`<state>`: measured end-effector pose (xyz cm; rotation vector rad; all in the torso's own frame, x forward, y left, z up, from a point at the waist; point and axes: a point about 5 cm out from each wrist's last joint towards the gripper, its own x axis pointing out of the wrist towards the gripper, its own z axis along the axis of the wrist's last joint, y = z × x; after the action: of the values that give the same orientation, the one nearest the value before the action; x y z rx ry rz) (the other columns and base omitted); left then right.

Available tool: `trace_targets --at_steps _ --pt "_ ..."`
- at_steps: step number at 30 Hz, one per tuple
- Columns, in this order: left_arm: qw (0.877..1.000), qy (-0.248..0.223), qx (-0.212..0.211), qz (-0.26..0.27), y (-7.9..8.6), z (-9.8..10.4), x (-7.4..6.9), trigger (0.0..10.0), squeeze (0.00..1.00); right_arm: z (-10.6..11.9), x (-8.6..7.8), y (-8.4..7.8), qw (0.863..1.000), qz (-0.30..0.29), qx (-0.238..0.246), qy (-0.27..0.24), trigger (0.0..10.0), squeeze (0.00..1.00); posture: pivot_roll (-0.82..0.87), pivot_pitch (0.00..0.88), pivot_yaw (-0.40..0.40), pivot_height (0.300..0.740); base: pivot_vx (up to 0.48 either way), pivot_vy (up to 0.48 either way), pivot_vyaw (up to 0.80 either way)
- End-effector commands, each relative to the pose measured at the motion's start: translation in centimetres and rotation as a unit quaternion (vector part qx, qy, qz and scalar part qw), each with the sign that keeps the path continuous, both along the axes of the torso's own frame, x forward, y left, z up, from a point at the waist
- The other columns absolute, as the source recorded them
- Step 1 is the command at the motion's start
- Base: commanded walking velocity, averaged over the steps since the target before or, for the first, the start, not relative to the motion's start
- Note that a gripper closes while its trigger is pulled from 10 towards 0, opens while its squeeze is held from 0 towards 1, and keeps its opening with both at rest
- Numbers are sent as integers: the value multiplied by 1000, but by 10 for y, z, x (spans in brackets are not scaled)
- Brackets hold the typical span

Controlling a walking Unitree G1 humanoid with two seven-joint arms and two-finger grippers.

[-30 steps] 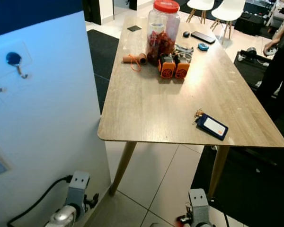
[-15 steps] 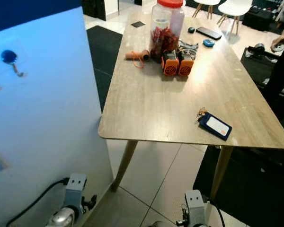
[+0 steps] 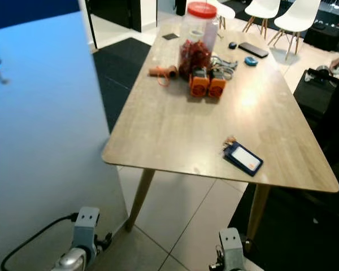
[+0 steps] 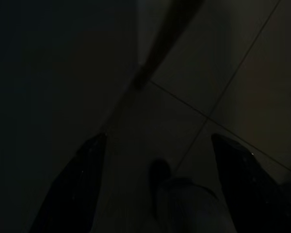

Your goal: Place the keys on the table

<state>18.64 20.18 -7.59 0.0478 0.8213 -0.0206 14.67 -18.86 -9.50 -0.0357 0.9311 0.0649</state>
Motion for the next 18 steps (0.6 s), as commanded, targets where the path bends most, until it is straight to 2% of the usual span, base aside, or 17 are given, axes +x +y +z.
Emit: trace_targets --at_steps 1,10,17,18 --pt "1000 3 -1 -5 -3 -1 0 10000 0 0 0 -4 1000 -5 -7 1 10000 0 53 46 -59 740 0 -326 0" --pt "1000 -3 10 -20 -6 1 3 10000 0 0 -2 -6 1000 -20 -11 0 10000 0 53 40 -51 740 0 0 0" --pt "999 -16 22 -38 -7 3 6 10000 0 0 -6 -17 999 -45 -19 -2 10000 0 59 41 -44 740 0 0 0" --pt "998 -26 24 -44 -7 6 10 10000 0 2 -6 -24 998 -61 -21 -8 10000 0 61 40 -44 740 0 0 0"
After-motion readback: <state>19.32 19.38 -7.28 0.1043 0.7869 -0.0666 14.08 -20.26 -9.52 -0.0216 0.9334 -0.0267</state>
